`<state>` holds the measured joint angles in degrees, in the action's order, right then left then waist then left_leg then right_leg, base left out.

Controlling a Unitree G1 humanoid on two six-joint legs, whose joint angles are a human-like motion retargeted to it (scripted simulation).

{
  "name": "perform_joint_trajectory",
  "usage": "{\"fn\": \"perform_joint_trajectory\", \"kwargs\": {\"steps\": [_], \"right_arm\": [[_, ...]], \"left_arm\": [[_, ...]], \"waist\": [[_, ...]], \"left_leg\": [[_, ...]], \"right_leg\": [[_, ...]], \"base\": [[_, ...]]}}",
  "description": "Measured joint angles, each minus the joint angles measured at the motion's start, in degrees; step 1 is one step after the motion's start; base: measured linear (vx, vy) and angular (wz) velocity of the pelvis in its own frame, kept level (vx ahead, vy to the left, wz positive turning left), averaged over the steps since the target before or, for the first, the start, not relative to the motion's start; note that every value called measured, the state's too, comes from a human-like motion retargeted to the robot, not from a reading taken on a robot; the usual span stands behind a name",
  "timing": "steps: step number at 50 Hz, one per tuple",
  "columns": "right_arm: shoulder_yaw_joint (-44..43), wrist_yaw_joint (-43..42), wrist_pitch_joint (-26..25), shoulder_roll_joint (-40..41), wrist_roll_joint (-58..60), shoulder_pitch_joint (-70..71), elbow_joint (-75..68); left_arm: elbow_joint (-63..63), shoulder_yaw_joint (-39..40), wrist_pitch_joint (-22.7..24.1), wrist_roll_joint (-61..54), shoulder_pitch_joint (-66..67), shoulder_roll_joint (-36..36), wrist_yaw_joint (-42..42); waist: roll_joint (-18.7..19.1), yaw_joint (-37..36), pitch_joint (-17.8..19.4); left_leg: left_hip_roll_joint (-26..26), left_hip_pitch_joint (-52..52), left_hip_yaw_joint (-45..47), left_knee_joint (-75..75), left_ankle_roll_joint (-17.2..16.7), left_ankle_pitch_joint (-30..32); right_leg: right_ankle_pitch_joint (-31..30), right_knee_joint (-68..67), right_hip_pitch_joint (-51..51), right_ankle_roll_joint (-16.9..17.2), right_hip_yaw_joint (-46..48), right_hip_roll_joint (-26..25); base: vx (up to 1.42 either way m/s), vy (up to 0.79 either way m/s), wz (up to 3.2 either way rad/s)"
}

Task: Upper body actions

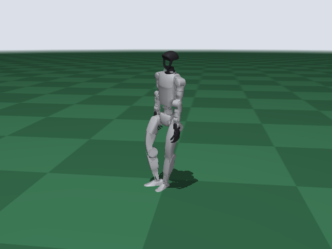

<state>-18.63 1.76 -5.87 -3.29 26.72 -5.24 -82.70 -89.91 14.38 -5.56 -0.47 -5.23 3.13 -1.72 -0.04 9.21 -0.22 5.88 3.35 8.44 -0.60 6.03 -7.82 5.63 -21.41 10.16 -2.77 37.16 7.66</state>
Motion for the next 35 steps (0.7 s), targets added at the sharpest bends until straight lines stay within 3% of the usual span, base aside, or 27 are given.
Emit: {"fn": "perform_joint_trajectory", "kwargs": {"steps": [3,8,13,17,26,32,35], "right_arm": [[0.7,-0.2,-0.3,0.0,0.6,0.5,0.1],[0.9,1.3,-1.2,0.3,1.7,1.5,-0.9],[0.2,1.3,-1.1,0.3,4.6,2.5,0.0],[1.4,1.7,-0.9,0.1,6.8,3.4,1.1],[2.2,2.5,-0.4,0.7,5.9,4.1,1.4],[1.6,2.4,-0.3,0.5,6.6,3.8,0.9],[0.7,2.1,-0.5,0.2,5.6,3.5,0.7]], "left_arm": [[-0.7,0.4,0.0,-0.9,-0.4,-0.5,0.2],[-3.8,-1.0,-1.1,-0.7,-1.2,0.1,0.3],[-4.6,-3.4,0.1,-0.2,-0.6,-0.3,-1.5],[-3.4,-2.6,-0.2,0.5,0.9,-0.8,-0.6],[-4.0,-0.7,0.0,-2.2,0.0,-1.2,-1.3],[-2.4,-0.6,0.7,-4.2,0.5,-1.0,-1.7],[-1.8,-1.2,1.7,-4.5,0.9,-0.9,-2.9]], "waist": [[-1.7,0.7,0.8],[-2.8,0.1,1.0],[-3.6,-3.9,-0.4],[-2.9,-3.7,-2.1],[-2.9,-2.9,-2.5],[-4.1,-0.9,-1.7],[-5.0,-0.1,-1.7]], "left_leg": [[2.9,-1.7,-3.7,0.8,0.4,0.7],[3.6,-3.2,-9.6,-1.9,-0.7,-0.2],[3.5,-3.6,-12.6,-3.3,-1.5,-1.2],[2.8,-3.8,-14.1,-2.1,-2.0,-0.8],[1.7,-3.3,-16.6,-2.1,-3.7,-0.8],[1.7,0.0,-16.0,-9.7,-5.5,-3.7],[2.3,2.6,-15.2,-15.7,-5.8,-2.0]], "right_leg": [[-1.9,9.8,1.7,3.8,-10.3,-0.7],[-6.7,18.1,-4.8,4.3,-4.9,-1.0],[-6.8,22.1,-8.0,3.0,-2.1,-3.2],[-5.9,22.1,-8.0,2.4,-0.6,-4.3],[-4.6,22.2,-8.4,1.6,2.2,-5.4],[-4.0,20.8,-8.0,1.6,1.9,-3.8],[-4.3,19.9,-7.2,1.9,0.5,-2.2]], "base": [[0.12,-0.10,1.31],[0.23,-0.13,1.15],[0.21,-0.13,0.62],[0.15,-0.08,0.29],[0.06,-0.09,0.24],[0.03,-0.04,0.00],[0.03,0.01,-0.29]]}}
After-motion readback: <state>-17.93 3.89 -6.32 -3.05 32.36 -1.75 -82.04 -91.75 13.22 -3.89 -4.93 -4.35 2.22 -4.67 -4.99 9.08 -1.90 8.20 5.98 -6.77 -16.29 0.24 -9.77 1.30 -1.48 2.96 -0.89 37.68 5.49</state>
